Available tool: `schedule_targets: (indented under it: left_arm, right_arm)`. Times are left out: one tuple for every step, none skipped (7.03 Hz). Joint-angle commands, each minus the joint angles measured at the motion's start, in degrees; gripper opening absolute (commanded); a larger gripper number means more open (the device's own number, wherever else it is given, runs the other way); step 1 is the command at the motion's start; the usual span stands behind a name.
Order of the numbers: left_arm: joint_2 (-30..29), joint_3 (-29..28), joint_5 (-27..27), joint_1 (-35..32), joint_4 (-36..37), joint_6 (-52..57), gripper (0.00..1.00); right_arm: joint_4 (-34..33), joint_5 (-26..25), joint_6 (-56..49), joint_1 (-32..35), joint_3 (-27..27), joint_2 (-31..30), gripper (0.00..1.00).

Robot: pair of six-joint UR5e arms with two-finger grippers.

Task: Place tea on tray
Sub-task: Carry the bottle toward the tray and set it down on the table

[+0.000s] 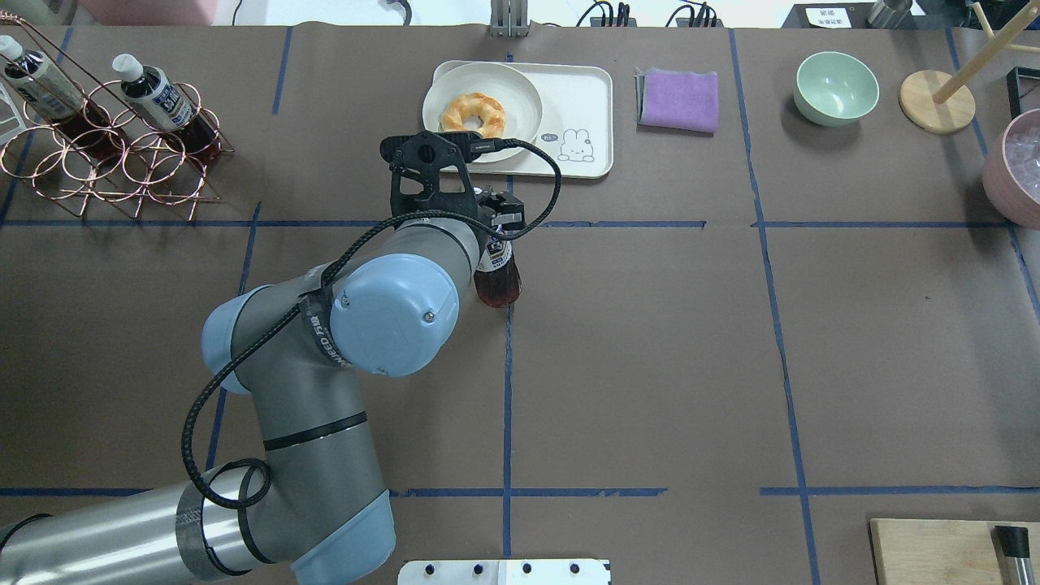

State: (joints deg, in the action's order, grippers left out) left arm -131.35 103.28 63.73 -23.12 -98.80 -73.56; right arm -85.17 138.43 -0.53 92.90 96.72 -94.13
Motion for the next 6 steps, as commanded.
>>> schedule_targets:
  left_arm:
    - [-0.1,-0.5,-0.1,1.0,-0.1,-1.3,0.00]
    - [0.0,-0.5,-0.8,1.1,-0.1,-1.3,0.00]
    - [-0.1,-0.4,-1.1,1.1,-0.1,-1.3,0.01]
    - [-0.1,-0.3,-1.0,1.1,-0.5,-1.8,0.46]
    - [0.0,-0.2,-1.1,1.1,-0.5,-2.1,0.95]
    - [-0.1,0.0,-1.1,1.2,-0.5,-2.1,1.00]
  right_arm:
    - [0.0,0.0,0.0,0.0,-0.1,0.0,1.00]
    - [0.0,-0.1,-0.1,0.0,-0.2,0.1,1.00]
    - [0.0,-0.1,-0.1,0.0,-0.3,0.1,1.00]
    - [0.0,-0.1,0.0,0.0,-0.2,0.1,1.00]
    - [0.0,-0.1,0.0,0.0,-0.3,0.1,1.00]
    - [0.0,-0.1,0.0,0.0,-0.3,0.1,1.00]
